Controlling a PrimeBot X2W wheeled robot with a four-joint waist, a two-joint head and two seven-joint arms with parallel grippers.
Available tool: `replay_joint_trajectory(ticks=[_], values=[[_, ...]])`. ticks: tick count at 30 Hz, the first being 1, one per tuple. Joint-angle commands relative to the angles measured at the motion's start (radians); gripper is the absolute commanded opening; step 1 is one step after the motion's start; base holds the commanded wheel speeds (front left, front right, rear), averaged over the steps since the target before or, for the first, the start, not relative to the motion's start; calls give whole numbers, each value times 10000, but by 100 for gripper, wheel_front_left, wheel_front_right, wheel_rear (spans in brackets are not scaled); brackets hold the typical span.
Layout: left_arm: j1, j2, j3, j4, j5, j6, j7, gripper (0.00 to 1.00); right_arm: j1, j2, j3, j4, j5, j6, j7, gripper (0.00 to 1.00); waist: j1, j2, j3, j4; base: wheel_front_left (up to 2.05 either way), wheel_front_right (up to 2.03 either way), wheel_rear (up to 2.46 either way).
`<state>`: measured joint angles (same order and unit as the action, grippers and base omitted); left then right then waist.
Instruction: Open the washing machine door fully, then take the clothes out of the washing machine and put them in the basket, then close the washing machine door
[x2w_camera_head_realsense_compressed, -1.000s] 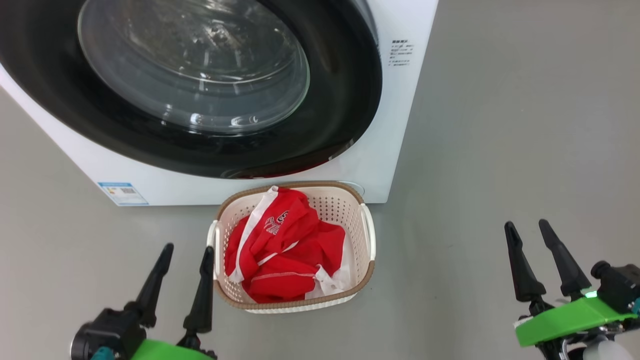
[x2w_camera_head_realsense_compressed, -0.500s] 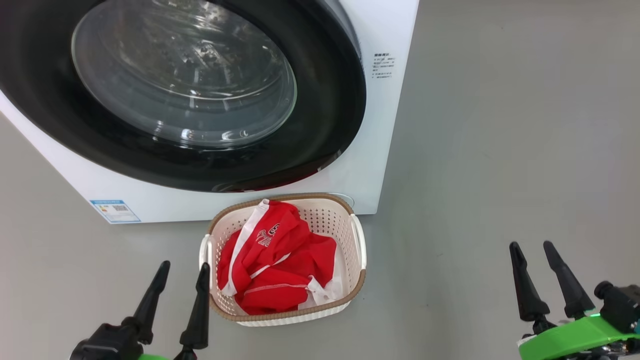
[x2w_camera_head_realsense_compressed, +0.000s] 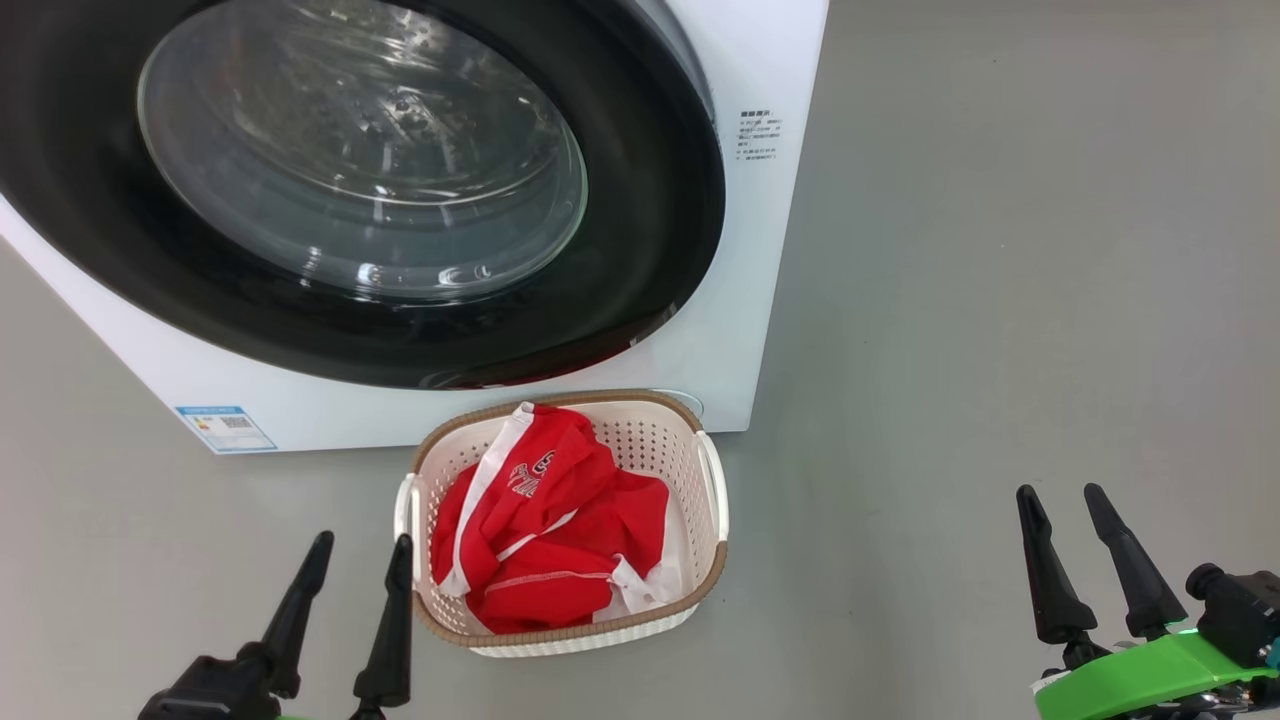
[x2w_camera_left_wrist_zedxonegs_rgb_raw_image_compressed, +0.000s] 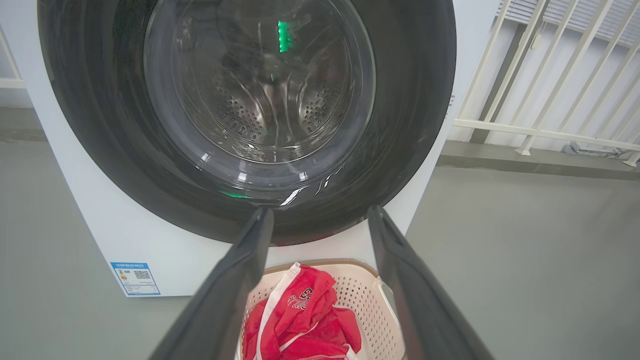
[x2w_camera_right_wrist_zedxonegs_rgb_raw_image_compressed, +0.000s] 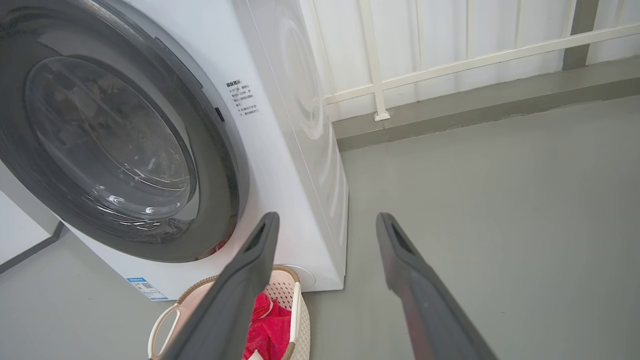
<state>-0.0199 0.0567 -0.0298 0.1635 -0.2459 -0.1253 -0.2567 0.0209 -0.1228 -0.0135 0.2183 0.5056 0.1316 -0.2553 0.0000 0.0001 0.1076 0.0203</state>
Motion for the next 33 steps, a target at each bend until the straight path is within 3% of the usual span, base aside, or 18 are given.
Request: replay_joint_trajectory(ticks=[1, 6, 7, 15, 19, 24, 33], values=[[-151, 183, 396, -229, 34, -53, -51, 100, -113, -118, 240, -243, -10, -9, -65, 100, 0, -1, 3, -13, 0, 0, 0], [-191, 164, 486, -172, 15, -53, -51, 100, -159, -86, 270, -238, -3, -9, -65, 100, 0, -1, 36, -63, 0, 0, 0], [3, -38, 93, 139, -13, 8, 8, 0, -5, 45, 12, 103, 7, 2, 2, 0, 1, -1, 35, -63, 0, 0, 0], [31, -155, -19, 722, -308, 13, 70, 0, -8, 308, 5, 691, 232, 2, 67, 0, 2, -1, 29, -69, 0, 0, 0], [22, -129, -1, 713, -771, 11, 166, 0, -30, 311, -12, 666, 598, 1, 173, 0, 23, -1, -40, -73, 0, 0, 0], [-25, -99, 20, 738, -1342, 11, 285, 0, -92, 313, -33, 670, 1052, 1, 304, 0, 2, -1, -67, -78, 0, 0, 0], [-111, -49, 68, 778, -2370, 4, 506, 0, -200, 322, -79, 650, 1869, 0, 548, 0, 1, -1, -142, -88, 0, 0, 0]])
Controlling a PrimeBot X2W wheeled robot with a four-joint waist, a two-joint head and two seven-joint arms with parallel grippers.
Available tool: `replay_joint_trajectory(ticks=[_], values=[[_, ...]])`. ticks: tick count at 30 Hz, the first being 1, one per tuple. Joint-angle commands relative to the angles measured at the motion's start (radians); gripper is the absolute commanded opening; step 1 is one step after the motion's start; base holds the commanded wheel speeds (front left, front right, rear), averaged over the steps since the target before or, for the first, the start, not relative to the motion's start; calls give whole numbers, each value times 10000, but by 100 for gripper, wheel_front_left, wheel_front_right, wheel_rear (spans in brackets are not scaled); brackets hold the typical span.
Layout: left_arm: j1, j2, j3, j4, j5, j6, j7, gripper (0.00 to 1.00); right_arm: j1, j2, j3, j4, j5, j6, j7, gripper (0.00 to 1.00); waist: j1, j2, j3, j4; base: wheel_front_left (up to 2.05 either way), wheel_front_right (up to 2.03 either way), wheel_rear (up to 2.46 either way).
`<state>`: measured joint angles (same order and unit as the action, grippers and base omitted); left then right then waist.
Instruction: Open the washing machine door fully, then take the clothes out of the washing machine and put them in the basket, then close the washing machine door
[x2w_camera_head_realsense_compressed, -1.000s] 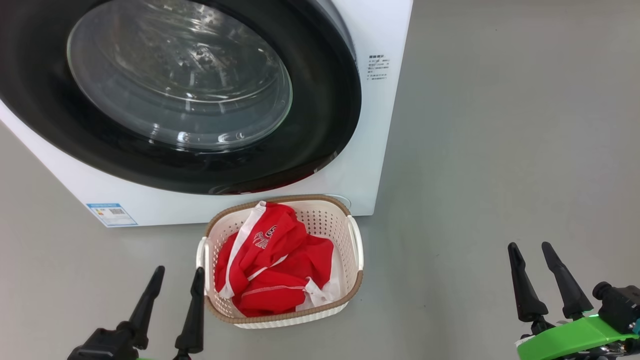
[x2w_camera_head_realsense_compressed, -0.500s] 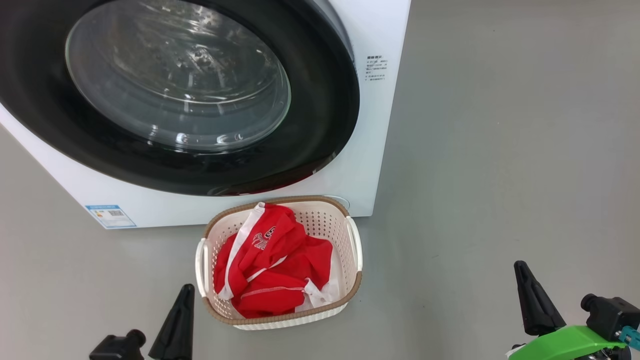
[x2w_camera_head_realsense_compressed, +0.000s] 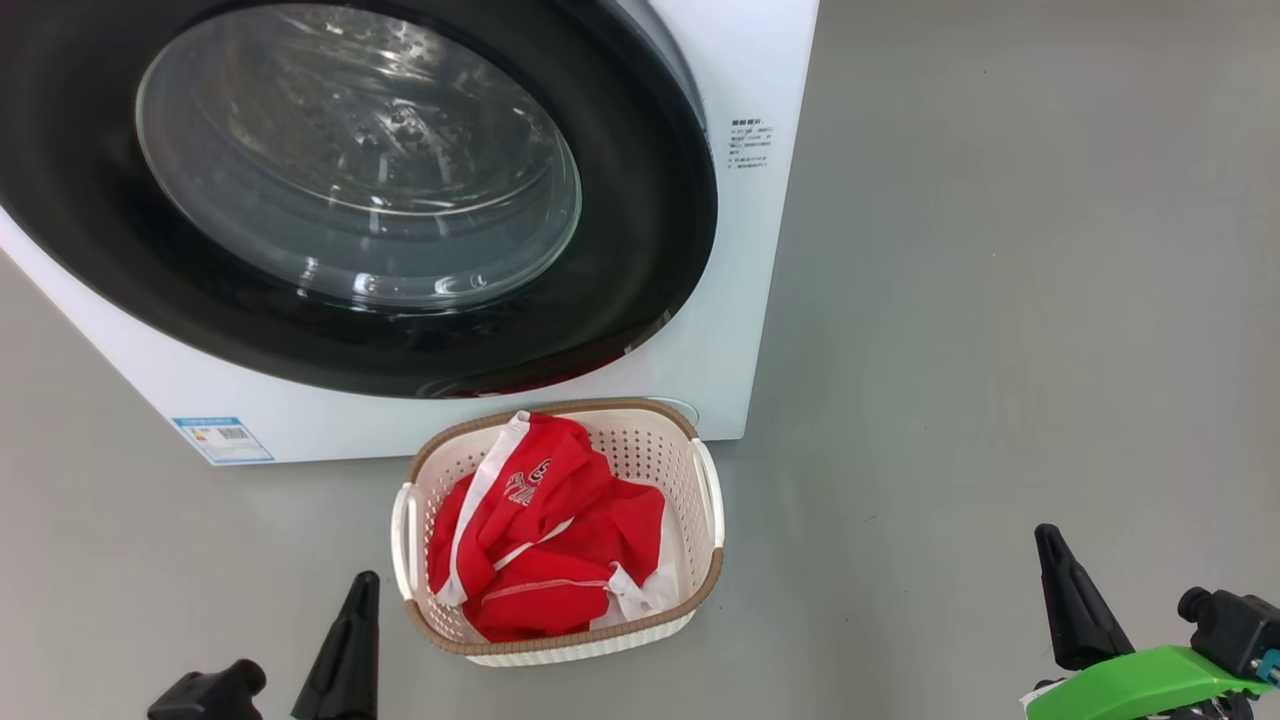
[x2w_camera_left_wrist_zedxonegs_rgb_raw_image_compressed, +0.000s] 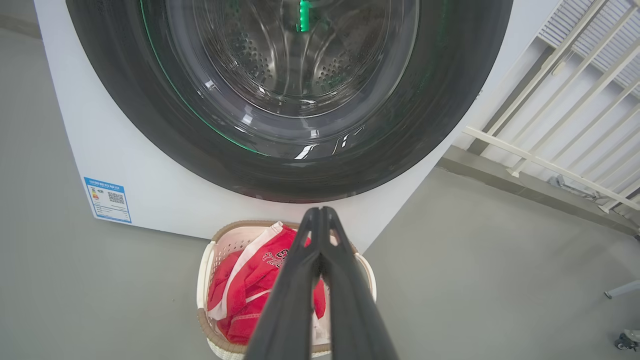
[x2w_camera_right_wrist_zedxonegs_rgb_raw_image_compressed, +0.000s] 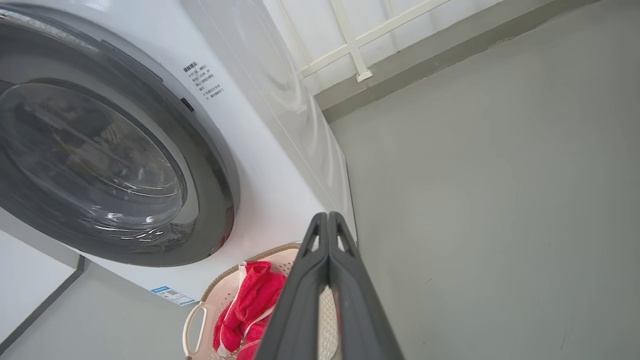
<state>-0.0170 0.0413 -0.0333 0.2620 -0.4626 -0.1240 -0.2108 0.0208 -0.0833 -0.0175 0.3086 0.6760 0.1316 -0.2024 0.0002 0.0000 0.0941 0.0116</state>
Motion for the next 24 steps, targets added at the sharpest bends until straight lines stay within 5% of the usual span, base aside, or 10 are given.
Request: replay_joint_trajectory(ticks=[1, 24], values=[[-148, 109, 108, -204, -317, -10, 72, 0, -209, -71, -45, -256, 255, 0, 46, 0, -1, 0, -15, -2, 0, 0, 0], [-308, 198, 282, -209, -2898, -24, 671, 0, -444, -25, -190, -343, 2317, -2, 689, 0, -1, 0, -213, -27, 0, 0, 0]])
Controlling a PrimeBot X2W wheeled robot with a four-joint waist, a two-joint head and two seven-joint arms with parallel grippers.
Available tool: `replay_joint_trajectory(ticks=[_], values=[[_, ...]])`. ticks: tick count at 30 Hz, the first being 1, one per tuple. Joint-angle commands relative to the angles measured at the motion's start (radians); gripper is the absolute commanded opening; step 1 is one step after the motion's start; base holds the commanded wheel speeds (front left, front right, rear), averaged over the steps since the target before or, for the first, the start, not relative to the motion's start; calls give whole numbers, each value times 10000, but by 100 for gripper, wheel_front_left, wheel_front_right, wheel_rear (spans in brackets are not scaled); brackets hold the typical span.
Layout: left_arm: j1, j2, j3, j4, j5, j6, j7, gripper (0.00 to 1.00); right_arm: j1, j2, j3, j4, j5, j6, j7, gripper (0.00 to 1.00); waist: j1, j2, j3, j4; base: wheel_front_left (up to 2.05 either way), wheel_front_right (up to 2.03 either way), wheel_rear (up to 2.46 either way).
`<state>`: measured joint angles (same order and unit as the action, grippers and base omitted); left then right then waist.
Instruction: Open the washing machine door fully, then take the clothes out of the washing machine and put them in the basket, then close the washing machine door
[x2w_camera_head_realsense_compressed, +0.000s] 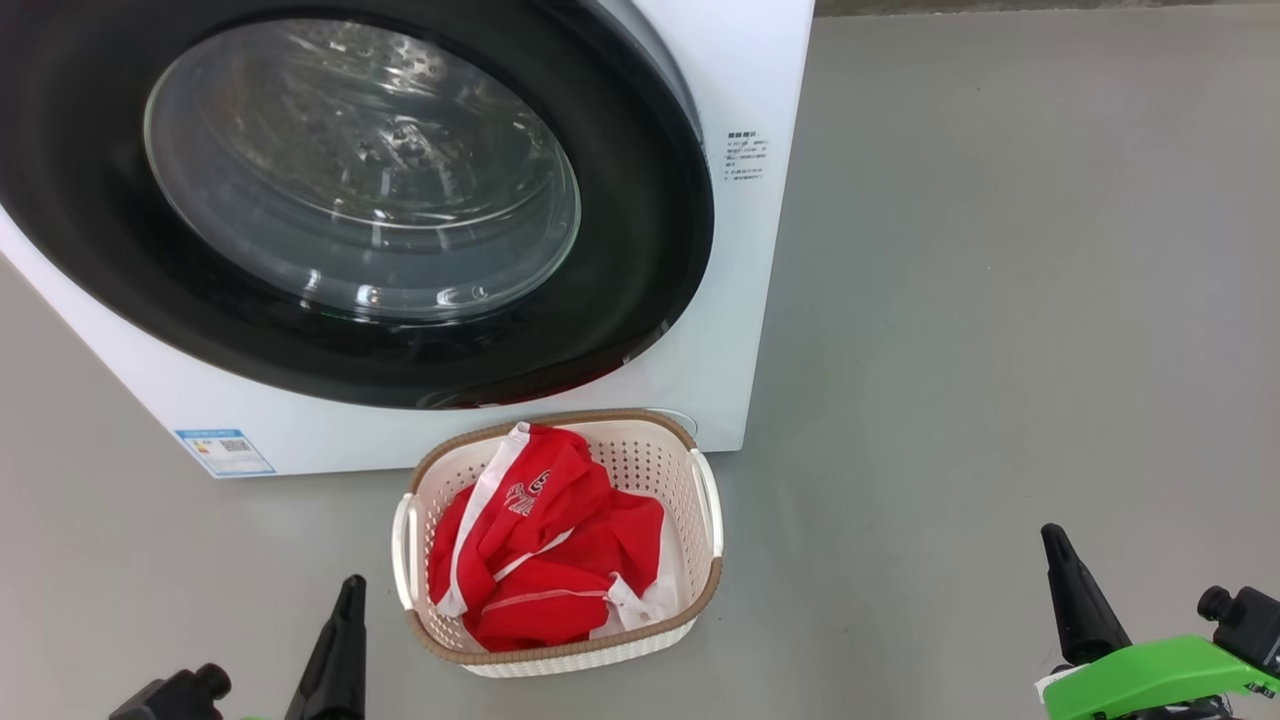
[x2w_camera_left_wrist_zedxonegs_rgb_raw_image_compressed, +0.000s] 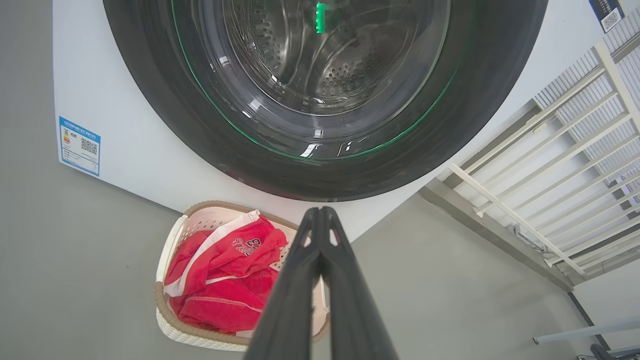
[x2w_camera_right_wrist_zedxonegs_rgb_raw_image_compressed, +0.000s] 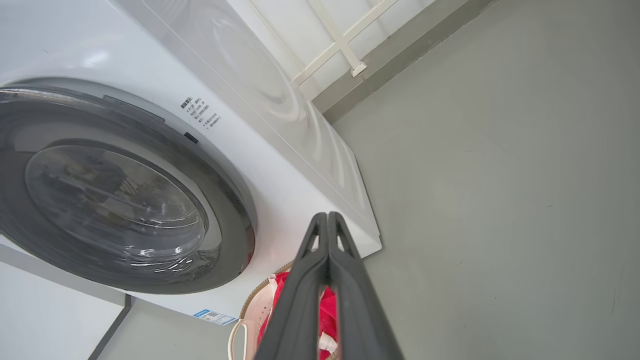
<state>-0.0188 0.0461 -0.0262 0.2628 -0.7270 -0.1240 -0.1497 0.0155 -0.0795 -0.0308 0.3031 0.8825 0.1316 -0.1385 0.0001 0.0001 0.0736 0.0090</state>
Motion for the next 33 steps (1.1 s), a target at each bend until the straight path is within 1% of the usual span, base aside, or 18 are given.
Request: replay_joint_trajectory(ticks=[1, 33], values=[[-290, 150, 211, -217, -254, -24, 60, 0, -391, -63, -57, -288, 252, -2, 50, 0, -1, -1, -8, -1, 0, 0, 0], [-515, 214, 535, -209, -3780, -41, 961, 0, -720, 32, -302, -409, 3089, -5, 980, 0, -1, -1, -284, -36, 0, 0, 0]])
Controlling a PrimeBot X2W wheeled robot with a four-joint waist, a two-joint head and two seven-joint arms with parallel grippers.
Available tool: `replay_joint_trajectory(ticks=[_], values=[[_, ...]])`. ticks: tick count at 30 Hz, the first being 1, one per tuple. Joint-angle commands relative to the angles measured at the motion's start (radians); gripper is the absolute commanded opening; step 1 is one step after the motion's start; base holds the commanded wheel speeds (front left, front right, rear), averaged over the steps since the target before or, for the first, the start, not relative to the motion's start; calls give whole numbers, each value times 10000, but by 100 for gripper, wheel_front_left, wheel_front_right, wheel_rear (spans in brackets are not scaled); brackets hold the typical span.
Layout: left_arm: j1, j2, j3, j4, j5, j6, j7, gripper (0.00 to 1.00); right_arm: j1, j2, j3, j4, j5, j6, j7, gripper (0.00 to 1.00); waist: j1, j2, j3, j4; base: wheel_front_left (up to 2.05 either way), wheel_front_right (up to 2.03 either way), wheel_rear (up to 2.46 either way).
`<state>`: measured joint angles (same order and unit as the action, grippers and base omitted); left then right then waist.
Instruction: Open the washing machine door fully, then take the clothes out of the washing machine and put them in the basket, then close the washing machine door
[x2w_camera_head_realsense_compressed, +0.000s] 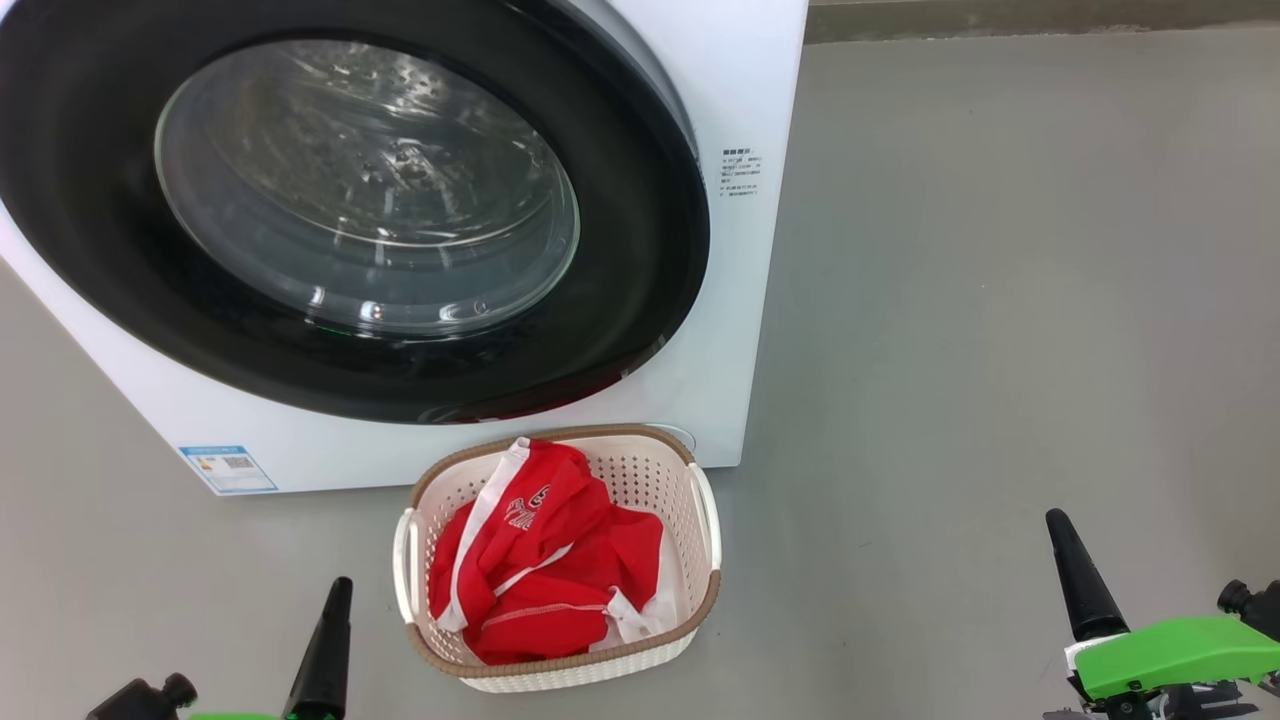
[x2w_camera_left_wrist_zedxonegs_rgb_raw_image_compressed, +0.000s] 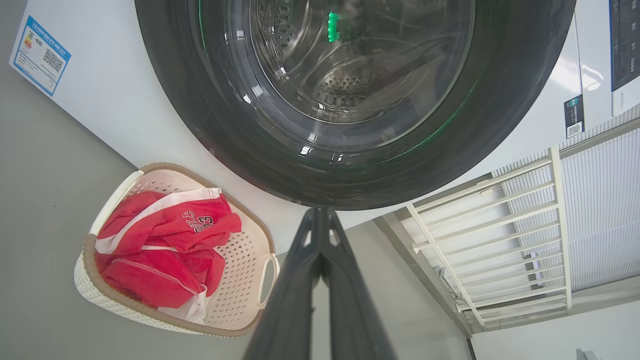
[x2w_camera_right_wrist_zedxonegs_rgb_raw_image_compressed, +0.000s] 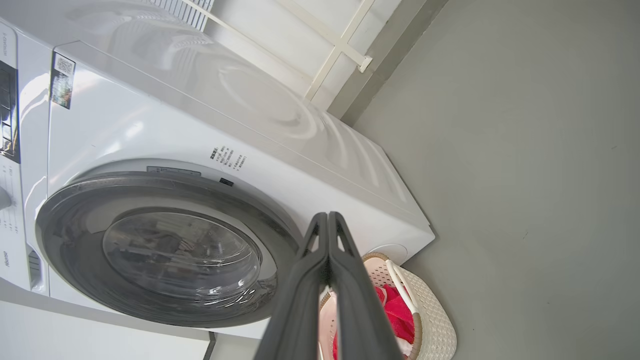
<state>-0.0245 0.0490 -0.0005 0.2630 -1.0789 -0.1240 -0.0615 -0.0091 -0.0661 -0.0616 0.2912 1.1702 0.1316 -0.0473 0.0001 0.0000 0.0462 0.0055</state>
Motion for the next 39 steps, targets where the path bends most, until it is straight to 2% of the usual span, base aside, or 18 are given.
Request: replay_joint_trajectory(ticks=[1, 39], values=[[-466, 186, 289, -211, -370, -41, 108, 0, -485, -99, -1, -293, 301, -5, 97, 0, -1, 0, -19, -2, 0, 0, 0], [-742, 208, 749, -193, -4491, -62, 1239, 0, -878, 39, -328, -435, 3636, -9, 1230, 0, -1, 0, -348, -44, 0, 0, 0]])
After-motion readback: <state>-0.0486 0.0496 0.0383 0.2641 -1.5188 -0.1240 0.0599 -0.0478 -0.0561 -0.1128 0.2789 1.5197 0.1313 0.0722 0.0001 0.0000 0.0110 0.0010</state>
